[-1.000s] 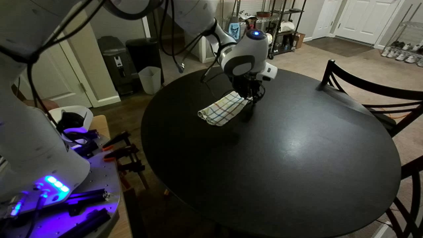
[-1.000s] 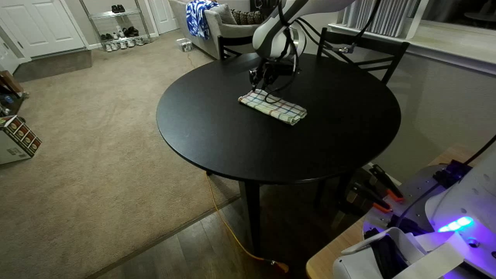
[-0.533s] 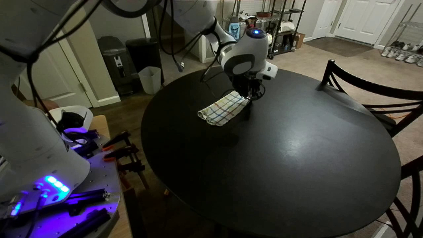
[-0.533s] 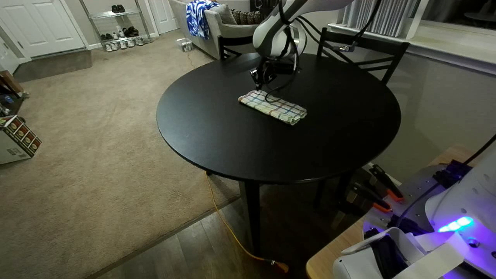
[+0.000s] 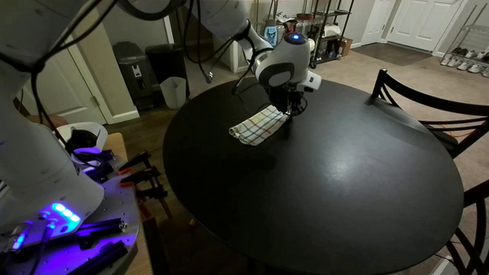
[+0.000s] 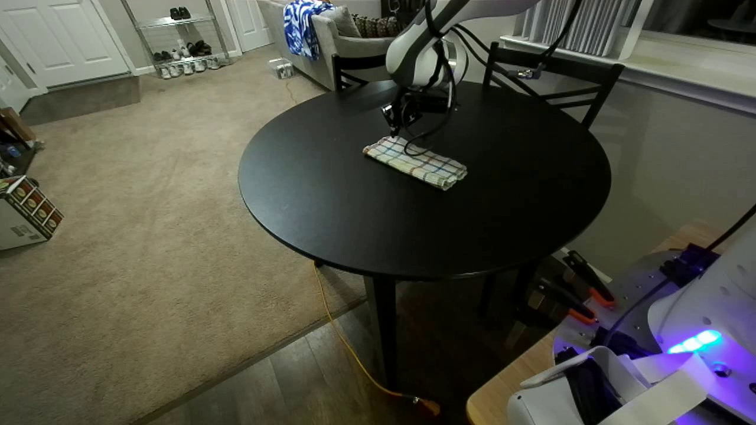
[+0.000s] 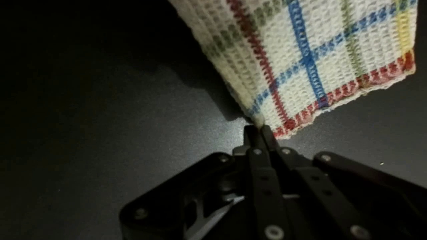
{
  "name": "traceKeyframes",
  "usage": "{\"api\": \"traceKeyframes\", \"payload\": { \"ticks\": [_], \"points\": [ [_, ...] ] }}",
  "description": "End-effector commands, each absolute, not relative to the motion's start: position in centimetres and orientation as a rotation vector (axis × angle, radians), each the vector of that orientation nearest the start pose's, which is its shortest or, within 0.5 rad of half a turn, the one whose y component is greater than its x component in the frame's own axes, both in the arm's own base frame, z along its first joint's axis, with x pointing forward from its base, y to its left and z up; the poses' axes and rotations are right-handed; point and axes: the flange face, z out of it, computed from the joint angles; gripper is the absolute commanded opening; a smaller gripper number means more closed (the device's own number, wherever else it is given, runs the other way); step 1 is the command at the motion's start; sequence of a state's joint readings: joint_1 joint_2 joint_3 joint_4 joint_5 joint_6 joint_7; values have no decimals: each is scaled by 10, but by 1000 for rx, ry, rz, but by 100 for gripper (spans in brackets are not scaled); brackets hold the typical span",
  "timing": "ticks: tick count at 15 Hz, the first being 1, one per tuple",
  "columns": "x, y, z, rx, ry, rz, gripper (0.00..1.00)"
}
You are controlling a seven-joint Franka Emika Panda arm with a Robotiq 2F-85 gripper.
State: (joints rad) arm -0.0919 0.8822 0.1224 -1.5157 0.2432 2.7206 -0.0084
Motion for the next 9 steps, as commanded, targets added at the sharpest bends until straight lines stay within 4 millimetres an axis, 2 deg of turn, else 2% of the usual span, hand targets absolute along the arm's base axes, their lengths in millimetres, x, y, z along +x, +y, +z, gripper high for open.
{"api": "traceKeyframes", "payload": {
  "ticks": [1, 6, 9],
  "points": [
    [718, -8, 185, -2854, 368, -541, 1],
    [701, -13, 190, -2844, 458, -785, 1],
    [689, -16, 190, -2840, 509, -859, 1]
  ]
}}
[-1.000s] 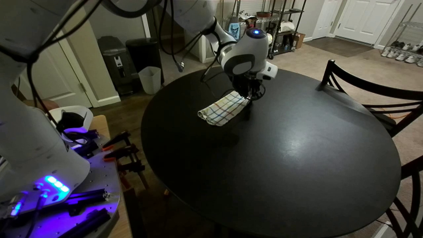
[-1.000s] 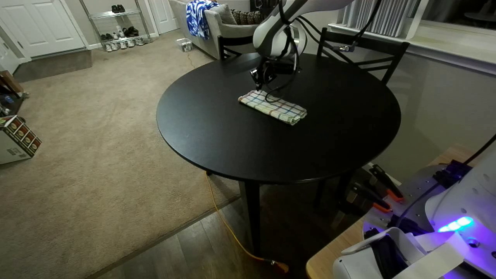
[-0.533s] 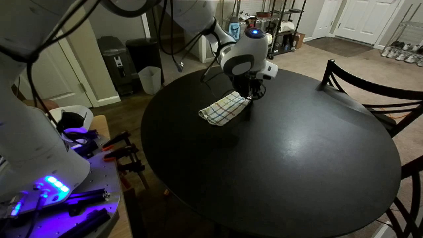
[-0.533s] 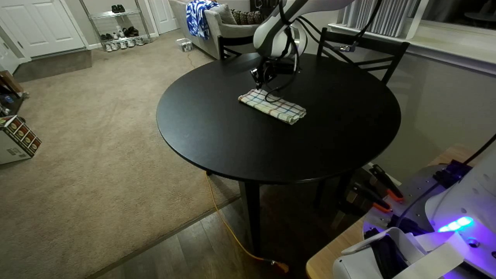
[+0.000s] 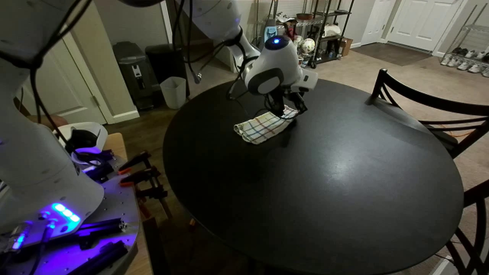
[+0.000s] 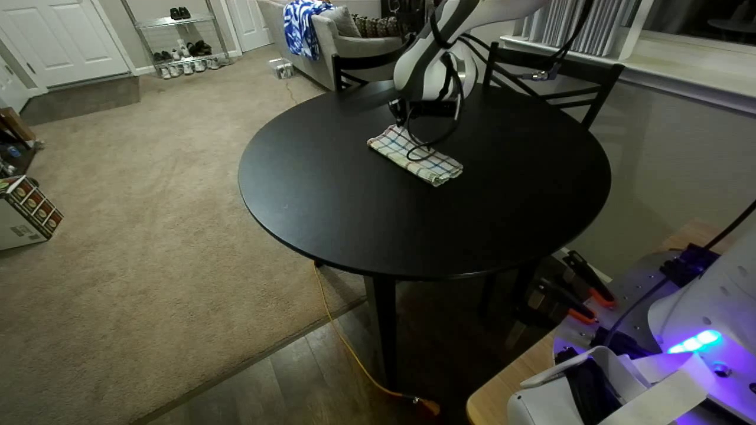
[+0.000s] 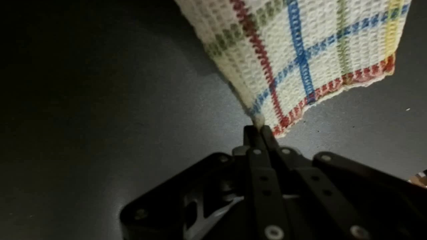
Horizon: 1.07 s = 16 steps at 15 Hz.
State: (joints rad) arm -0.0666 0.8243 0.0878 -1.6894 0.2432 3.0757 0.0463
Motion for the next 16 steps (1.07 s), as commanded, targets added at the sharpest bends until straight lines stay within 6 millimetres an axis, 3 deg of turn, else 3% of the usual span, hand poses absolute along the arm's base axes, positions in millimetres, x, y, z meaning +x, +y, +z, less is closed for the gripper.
{"api": "traceKeyframes", "payload": {
  "ticks": [1, 3, 11, 16],
  "points": [
    [685, -15, 188, -2844, 512, -867, 1],
    [681, -7, 186, -2854, 490, -838, 1],
    [653, 58, 177, -2845, 292, -703, 1],
    [646, 77, 173, -2845, 244, -658, 1]
  ]
}}
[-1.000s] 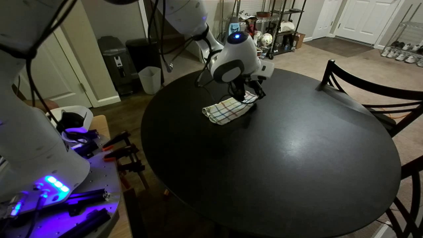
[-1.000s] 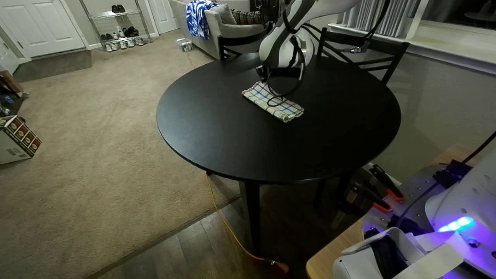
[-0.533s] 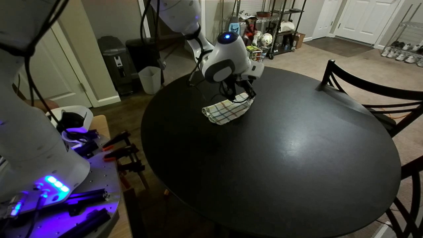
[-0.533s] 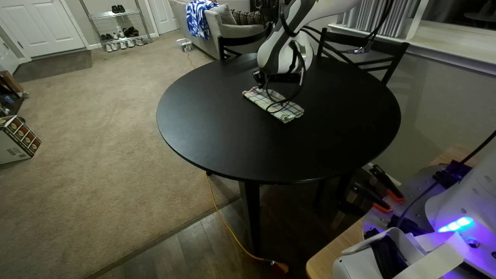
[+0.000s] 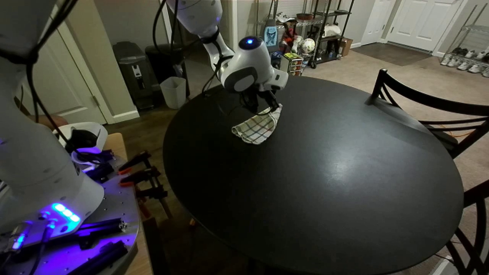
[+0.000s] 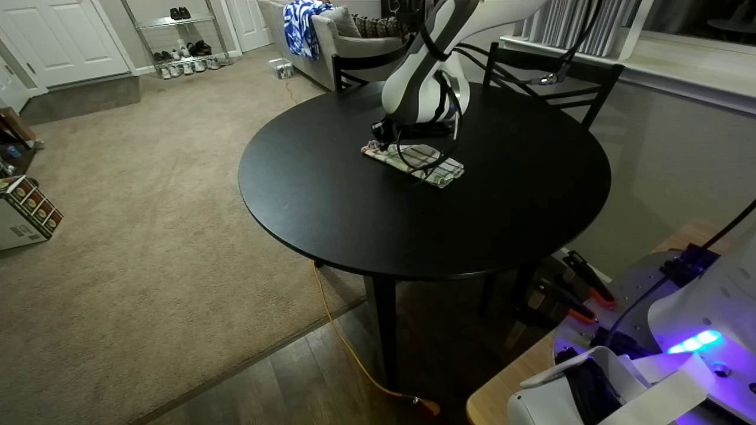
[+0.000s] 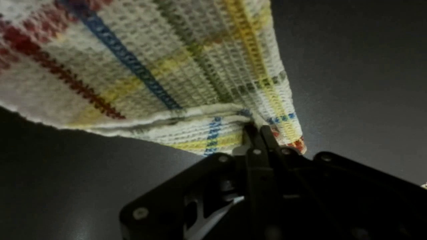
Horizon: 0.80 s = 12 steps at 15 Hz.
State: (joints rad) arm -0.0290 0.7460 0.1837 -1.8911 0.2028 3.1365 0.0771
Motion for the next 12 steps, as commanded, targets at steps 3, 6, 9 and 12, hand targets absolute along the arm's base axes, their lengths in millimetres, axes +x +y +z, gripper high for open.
{"api": "traceKeyframes", "payload": {
  "ticks": [3, 6, 9, 12],
  "points": [
    [648, 80, 173, -2846, 235, -651, 1],
    [651, 78, 178, -2831, 278, -734, 1],
    [649, 64, 200, -2800, 311, -819, 1],
    [640, 54, 222, -2763, 321, -902, 1]
  ]
}}
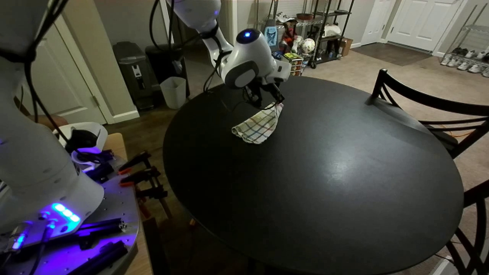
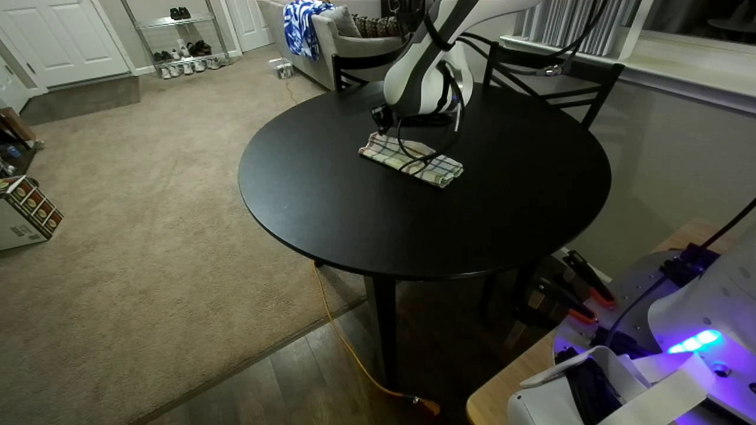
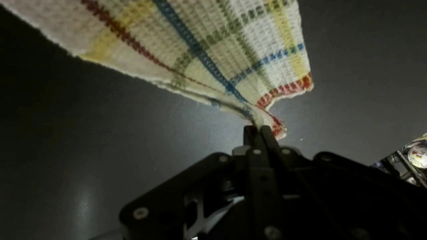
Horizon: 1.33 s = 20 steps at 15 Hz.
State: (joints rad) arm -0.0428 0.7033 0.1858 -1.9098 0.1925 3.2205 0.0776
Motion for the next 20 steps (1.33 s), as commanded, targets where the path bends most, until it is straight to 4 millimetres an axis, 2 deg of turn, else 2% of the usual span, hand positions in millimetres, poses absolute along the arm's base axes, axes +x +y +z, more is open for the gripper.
{"api": "traceKeyframes", "payload": {
  "ticks": [1, 4, 5, 6, 8, 9, 12, 13, 14, 16, 20],
  "points": [
    [639, 49, 227, -2754, 322, -913, 1],
    [639, 39, 233, -2744, 363, -905, 1],
    [639, 36, 233, -2746, 372, -899, 27],
    [639, 33, 232, -2749, 376, -896, 29],
    [639, 30, 230, -2753, 378, -885, 41],
    [639, 28, 229, -2755, 377, -883, 10],
    [638, 25, 226, -2756, 385, -866, 0],
    [639, 24, 224, -2758, 388, -858, 0],
    [639, 23, 223, -2761, 390, -851, 27],
    [642, 21, 219, -2771, 383, -822, 27],
    [659, 20, 205, -2793, 380, -677, 52]
  ]
}}
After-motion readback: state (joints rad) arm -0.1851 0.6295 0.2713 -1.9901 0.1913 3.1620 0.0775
